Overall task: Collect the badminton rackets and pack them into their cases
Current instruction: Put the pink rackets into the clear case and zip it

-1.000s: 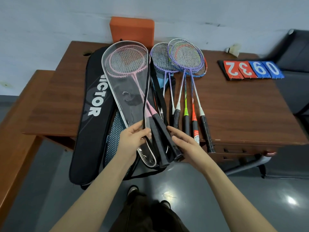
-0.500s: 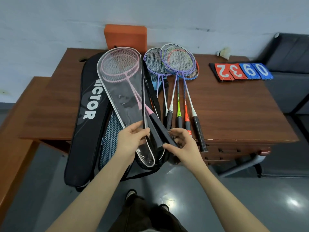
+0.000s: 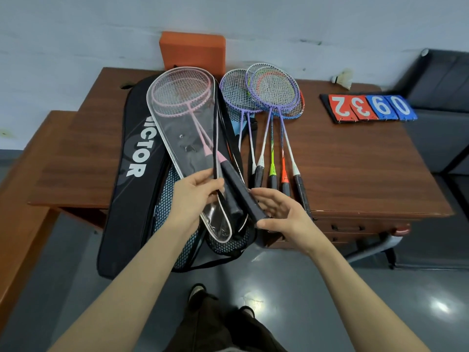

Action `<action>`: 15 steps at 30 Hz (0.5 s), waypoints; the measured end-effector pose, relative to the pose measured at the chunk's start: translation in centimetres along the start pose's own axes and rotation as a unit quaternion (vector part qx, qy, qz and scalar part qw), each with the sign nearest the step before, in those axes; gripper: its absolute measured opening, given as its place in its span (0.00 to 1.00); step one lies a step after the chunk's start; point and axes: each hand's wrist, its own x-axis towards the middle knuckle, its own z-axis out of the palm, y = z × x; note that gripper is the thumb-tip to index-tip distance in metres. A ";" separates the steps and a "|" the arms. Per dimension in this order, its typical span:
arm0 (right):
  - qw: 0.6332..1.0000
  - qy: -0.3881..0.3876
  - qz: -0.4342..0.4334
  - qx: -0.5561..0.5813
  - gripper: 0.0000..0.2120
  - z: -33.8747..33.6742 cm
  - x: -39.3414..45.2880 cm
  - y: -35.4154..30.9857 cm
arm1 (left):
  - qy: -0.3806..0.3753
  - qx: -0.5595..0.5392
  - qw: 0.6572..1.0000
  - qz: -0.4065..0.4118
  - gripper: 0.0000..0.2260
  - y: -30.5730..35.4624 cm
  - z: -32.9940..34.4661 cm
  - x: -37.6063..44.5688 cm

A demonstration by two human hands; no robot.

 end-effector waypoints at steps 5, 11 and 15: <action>0.999 0.016 0.003 0.051 0.28 0.6 0.3 0.8 | 0.006 -0.024 1.000 0.001 0.11 0.2 0.1 -0.3; 0.986 -0.002 0.043 0.159 0.31 2.2 0.6 1.7 | 0.025 0.007 0.999 0.018 0.11 0.9 0.1 -0.3; 0.984 -0.049 0.065 0.161 0.33 3.1 1.2 1.7 | 0.045 0.130 0.989 0.054 0.10 -0.1 0.4 -0.8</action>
